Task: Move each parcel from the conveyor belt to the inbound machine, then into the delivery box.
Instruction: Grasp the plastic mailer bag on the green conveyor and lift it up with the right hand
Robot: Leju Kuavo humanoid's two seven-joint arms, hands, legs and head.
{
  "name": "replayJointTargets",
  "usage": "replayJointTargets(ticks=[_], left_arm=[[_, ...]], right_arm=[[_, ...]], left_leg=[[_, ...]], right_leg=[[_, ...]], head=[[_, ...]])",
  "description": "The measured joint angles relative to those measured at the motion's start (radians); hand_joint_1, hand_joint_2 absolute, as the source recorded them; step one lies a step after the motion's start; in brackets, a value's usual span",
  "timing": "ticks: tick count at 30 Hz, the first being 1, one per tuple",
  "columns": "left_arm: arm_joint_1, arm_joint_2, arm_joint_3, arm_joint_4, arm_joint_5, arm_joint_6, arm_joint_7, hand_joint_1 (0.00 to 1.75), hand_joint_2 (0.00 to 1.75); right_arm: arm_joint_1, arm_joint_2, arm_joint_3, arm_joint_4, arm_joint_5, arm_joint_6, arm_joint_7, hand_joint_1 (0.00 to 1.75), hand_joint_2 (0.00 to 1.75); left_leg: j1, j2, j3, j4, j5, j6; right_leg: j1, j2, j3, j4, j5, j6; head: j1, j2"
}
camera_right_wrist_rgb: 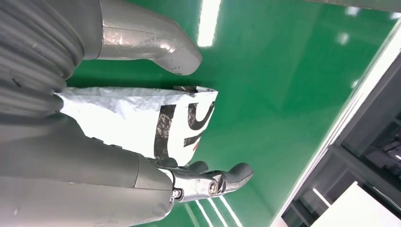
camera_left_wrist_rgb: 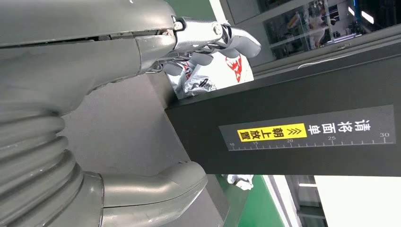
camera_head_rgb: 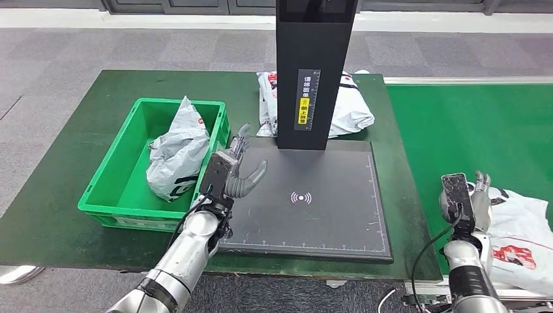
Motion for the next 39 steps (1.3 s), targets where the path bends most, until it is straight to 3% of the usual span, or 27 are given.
replayJointTargets(ticks=[3,12,19,22,23,26,27,34,39], left_arm=[[0.0,0.0,-0.002,0.005,-0.001,0.009,0.004,0.0,1.75],[0.0,-0.002,-0.018,0.081,-0.016,0.082,-0.021,0.0,1.75],[0.006,-0.002,-0.025,0.112,0.006,0.097,-0.025,0.0,1.75],[0.015,0.003,-0.025,0.114,0.012,0.102,-0.025,0.0,1.75],[0.018,0.005,-0.025,0.114,0.013,0.103,-0.025,0.0,1.75],[0.025,0.011,-0.025,0.114,0.017,0.104,-0.023,0.0,1.75],[0.027,0.012,-0.025,0.114,0.017,0.104,-0.022,0.0,1.75],[0.036,0.021,-0.025,0.113,0.003,0.101,-0.006,0.0,1.75],[0.049,0.027,-0.023,0.103,-0.009,0.098,0.006,0.0,1.75]], right_arm=[[-0.002,-0.002,0.0,0.005,0.024,-0.012,0.031,0.0,1.75],[-0.036,-0.076,0.0,0.152,0.247,-0.046,0.269,0.0,1.75],[-0.069,-0.117,0.006,0.238,0.47,0.128,0.505,0.0,1.75],[-0.092,-0.124,0.014,0.259,0.525,0.206,0.555,0.0,1.75],[-0.1,-0.125,0.019,0.265,0.54,0.227,0.572,0.07,1.75],[-0.119,-0.132,0.033,0.282,0.567,0.273,0.596,1.38,1.75],[-0.123,-0.134,0.034,0.285,0.57,0.288,0.593,1.75,1.75],[-0.136,-0.137,0.034,0.294,0.58,0.38,0.526,1.75,1.75],[-0.139,-0.135,0.034,0.297,0.578,0.37,0.473,1.75,1.75]], left_leg=[[0.0,0.0,0.0,0.0,0.0,0.0],[-0.001,-0.001,-0.001,0.0,0.0,0.0],[-0.001,-0.001,-0.001,0.0,0.0,0.0],[0.0,-0.001,-0.001,0.0,0.0,0.001],[0.0,-0.001,-0.001,0.0,0.0,0.001],[-0.001,-0.002,-0.001,0.0,0.001,0.002],[-0.001,-0.002,-0.001,0.0,0.001,0.002],[-0.001,-0.002,-0.001,0.0,0.0,0.002],[0.0,-0.002,0.0,0.0,0.0,0.002]], right_leg=[[0.0,0.0,0.0,0.0,0.0,0.0],[-0.001,-0.001,0.0,0.0,0.0,0.0],[-0.001,-0.001,0.0,0.0,0.0,0.0],[0.0,-0.001,0.0,0.0,0.0,0.0],[0.0,-0.001,0.0,0.0,0.0,0.0],[0.0,-0.002,0.0,0.0,0.0,0.0],[0.0,-0.003,0.001,0.0,0.0,0.0],[0.0,-0.003,0.001,0.0,0.0,0.0],[0.0,-0.003,0.002,0.0,0.0,0.0]], head=[[0.0,0.0],[0.0,0.0],[0.0,0.0],[0.0,0.0],[0.0,0.0],[0.0,0.0],[0.0,0.0],[0.0,0.0],[0.0,0.0]])
